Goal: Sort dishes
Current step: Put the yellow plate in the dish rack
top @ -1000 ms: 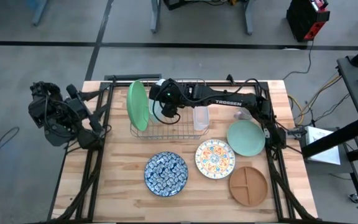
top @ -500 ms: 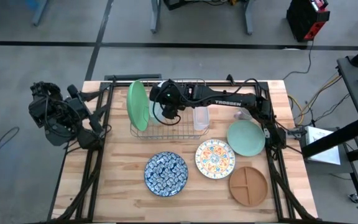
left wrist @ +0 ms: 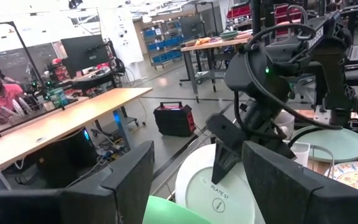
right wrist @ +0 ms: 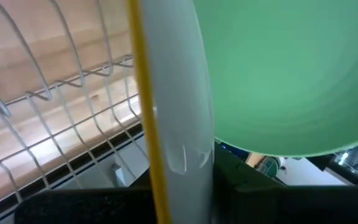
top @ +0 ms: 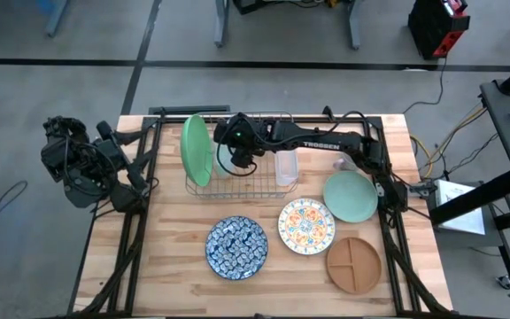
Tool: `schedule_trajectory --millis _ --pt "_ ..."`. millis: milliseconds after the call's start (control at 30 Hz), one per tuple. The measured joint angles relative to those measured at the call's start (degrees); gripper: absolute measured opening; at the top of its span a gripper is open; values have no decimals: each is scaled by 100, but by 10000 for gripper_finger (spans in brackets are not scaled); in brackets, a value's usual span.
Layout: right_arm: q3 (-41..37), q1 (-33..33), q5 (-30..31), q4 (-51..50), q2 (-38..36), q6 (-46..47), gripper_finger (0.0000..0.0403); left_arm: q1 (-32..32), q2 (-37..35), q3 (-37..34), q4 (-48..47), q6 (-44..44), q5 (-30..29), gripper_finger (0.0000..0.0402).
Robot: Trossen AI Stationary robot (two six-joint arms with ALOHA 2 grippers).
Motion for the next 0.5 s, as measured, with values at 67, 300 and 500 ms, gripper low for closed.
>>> schedule_trajectory --millis 67,300,500 --pt "0 -4 -29 12 0 0 22 0 1 0 0 -9 11 233" --pt "0 -11 -35 -29 200 -6 22 0 6 0 0 -36 17 233" --pt "2 -22 -5 -11 300 -5 42 0 10 0 0 -45 117 233"
